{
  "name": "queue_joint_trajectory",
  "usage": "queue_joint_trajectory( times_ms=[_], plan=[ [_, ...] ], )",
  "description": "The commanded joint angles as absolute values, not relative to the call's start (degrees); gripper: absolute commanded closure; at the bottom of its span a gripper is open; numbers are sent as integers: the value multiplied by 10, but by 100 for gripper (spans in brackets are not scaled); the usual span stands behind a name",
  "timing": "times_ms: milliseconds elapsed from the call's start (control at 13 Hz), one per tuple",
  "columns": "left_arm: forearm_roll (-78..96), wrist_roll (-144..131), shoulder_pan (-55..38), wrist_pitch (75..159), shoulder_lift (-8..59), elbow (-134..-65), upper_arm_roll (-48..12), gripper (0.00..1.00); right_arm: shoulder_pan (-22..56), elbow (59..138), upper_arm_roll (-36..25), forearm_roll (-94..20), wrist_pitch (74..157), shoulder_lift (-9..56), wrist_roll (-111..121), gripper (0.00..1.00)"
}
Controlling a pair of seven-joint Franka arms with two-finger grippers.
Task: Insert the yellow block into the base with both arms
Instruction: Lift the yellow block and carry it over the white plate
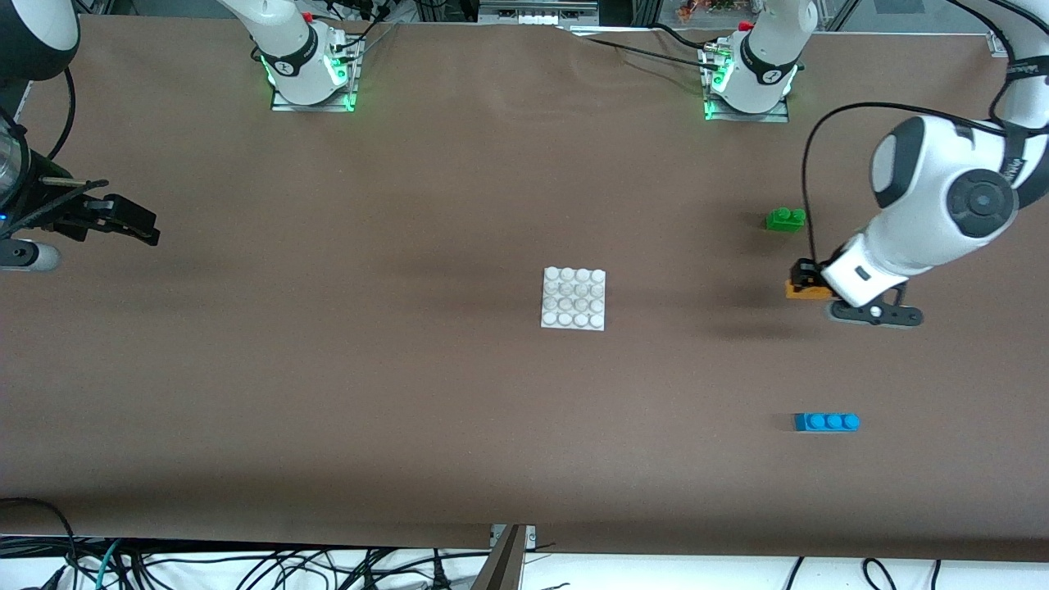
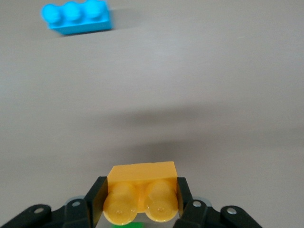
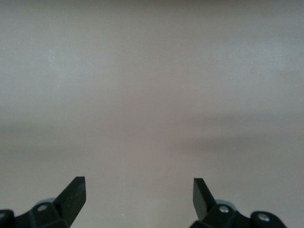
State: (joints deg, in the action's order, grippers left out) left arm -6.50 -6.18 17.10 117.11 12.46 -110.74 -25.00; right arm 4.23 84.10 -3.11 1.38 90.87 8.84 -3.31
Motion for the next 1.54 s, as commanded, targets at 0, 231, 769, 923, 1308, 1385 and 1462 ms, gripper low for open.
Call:
queue_joint_trajectory(
  times_ms=[0, 231, 769, 923, 1308, 1385, 1462],
  plan=[
    [-60, -134, 163, 1158, 148, -1086, -303, 54, 30, 839, -29, 15, 905, 87, -11, 0],
    [-64, -209, 86, 1158, 149, -1085, -308, 54, 29, 839, -31, 12, 903, 86, -11, 0],
    [-65, -416, -102, 1165, 293, -955, -303, 55, 31, 840, -29, 13, 890, 84, -11, 0],
    [-105, -418, -117, 1193, 331, -938, -303, 57, 32, 839, -28, 13, 888, 83, -11, 0],
    [-178, -446, -129, 1269, 387, -938, -297, 57, 34, 839, -26, 12, 895, 84, -19, 0],
    [-191, -446, -129, 1270, 391, -938, -297, 57, 34, 840, -27, 11, 895, 84, -19, 0],
    [-201, -448, -129, 1270, 397, -938, -297, 57, 33, 839, -27, 11, 893, 84, -18, 0]
  ],
)
